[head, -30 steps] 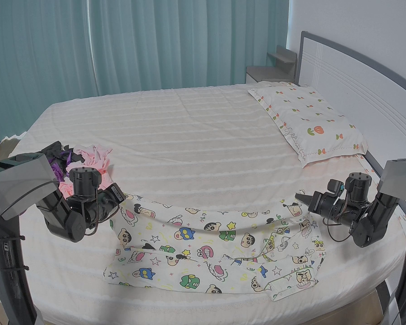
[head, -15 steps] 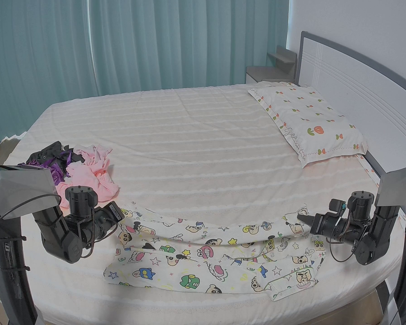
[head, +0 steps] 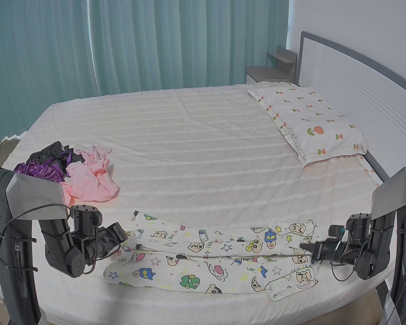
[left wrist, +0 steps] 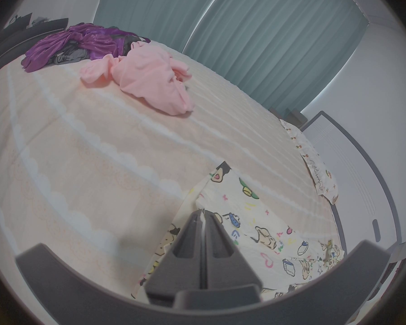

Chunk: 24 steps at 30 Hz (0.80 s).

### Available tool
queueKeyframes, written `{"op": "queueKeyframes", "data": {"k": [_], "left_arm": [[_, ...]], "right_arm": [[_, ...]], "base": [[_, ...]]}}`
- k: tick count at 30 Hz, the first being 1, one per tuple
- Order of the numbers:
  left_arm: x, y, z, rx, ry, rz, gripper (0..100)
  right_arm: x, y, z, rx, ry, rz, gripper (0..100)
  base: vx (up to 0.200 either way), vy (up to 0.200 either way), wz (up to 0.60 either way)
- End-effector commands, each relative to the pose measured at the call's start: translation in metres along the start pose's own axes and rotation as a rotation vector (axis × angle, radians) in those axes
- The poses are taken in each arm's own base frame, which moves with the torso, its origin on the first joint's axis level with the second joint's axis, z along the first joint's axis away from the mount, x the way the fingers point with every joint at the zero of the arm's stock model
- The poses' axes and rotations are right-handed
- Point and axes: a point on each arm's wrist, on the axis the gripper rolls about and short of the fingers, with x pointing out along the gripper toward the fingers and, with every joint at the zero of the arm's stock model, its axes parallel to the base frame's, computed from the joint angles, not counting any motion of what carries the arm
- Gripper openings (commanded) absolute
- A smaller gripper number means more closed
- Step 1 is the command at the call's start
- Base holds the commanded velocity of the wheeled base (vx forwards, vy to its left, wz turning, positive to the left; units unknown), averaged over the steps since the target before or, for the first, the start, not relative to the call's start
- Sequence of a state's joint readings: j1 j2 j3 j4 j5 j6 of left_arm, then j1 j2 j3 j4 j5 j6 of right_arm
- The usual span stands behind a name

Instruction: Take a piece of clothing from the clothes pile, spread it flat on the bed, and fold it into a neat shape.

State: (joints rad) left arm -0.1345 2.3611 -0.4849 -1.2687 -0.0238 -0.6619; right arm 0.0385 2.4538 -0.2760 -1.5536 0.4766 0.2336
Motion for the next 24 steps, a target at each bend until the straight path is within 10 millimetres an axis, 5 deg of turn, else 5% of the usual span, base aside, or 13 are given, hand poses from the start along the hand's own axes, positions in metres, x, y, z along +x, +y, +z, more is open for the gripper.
{"op": "queueKeyframes", "data": {"k": [1, 2, 14, 20, 24], "left_arm": [[0.004, 0.006, -0.008, -0.004, 0.028, 0.021, 100], [0.004, 0.007, -0.008, -0.008, 0.03, 0.024, 100], [-0.019, 0.021, 0.001, -0.146, -0.01, 0.024, 100], [-0.052, 0.042, 0.02, -0.313, -0.053, -0.015, 100], [-0.071, 0.046, 0.038, -0.574, -0.125, -0.044, 100]], "right_arm": [[0.001, -0.003, -0.008, 0.007, 0.02, -0.009, 0], [0.002, -0.004, -0.008, 0.008, 0.021, -0.017, 100], [-0.033, 0.005, 0.0, 0.029, -0.009, -0.054, 100], [-0.063, 0.004, 0.019, 0.041, -0.111, -0.094, 100], [-0.072, 0.021, 0.05, 0.001, -0.267, -0.101, 100]], "base": [[0.0, 0.0, 0.0], [0.0, 0.0, 0.0], [0.0, 0.0, 0.0], [0.0, 0.0, 0.0], [0.0, 0.0, 0.0]]}}
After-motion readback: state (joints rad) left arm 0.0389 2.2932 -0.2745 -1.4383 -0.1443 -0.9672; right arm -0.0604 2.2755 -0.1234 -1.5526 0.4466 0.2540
